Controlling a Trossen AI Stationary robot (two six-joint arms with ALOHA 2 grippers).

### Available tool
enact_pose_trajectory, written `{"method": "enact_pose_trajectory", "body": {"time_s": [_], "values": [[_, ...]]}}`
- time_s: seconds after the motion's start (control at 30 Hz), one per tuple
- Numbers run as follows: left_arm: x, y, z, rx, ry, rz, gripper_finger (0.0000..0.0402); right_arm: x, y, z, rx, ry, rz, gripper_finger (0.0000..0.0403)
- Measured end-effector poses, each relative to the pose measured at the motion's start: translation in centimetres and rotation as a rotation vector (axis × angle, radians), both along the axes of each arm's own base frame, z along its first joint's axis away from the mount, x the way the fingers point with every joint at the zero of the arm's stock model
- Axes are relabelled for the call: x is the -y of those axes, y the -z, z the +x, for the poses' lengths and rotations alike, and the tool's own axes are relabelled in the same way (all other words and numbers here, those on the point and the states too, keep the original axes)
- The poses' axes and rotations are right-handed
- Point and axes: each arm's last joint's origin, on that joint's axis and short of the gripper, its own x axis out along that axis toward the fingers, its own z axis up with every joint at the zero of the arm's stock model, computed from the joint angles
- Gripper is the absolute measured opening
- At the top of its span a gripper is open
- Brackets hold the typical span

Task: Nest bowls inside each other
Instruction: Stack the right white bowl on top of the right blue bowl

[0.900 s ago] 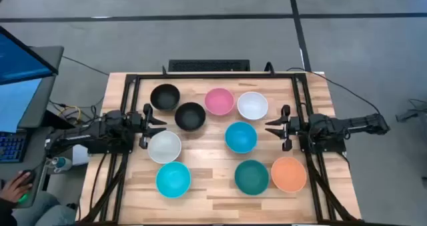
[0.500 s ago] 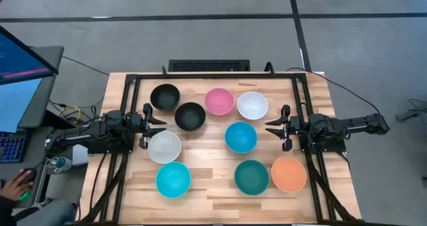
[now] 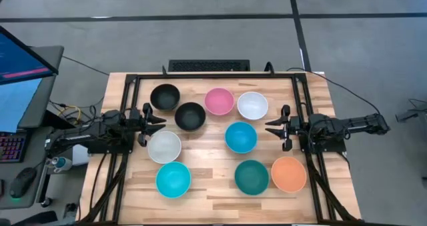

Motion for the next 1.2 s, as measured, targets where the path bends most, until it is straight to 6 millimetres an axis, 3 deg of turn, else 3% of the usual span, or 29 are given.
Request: {"method": "enact_pose_trajectory", "body": {"time_s": [0.23,0.37,0.63,0.77,0.97,1.1,1.2], "values": [[-0.3,-0.1,0.0,0.029,-0.08,-0.155,0.0096,0.8,-0.2,-0.1,0.022,0.198,-0.002,0.0125],[-0.7,-0.9,-0.3,0.164,-0.211,-0.371,0.0096,1.4,-0.3,-0.2,0.017,0.333,-0.04,0.0125],[-0.7,-2.9,-0.9,0.414,-0.135,-0.567,0.0096,2.1,-0.2,-0.2,-0.038,0.407,-0.208,0.0125],[-0.5,-4.6,-1.3,0.441,-0.068,-0.554,0.0096,2.2,-0.2,-0.3,-0.034,0.417,-0.192,0.0125],[-0.6,-10.0,-0.3,0.064,-0.211,-0.307,0.0096,2.5,-2.0,-0.4,0.172,0.476,-0.022,0.0125],[-1.1,-13.6,1.6,-0.318,-0.287,-0.09,0.0096,2.6,-4.5,-1.1,0.435,0.464,0.111,0.0125],[-1.7,-14.7,3.0,-0.664,-0.375,0.002,0.0096,3.2,-5.4,-2.0,0.637,0.645,0.342,0.0123]]}}
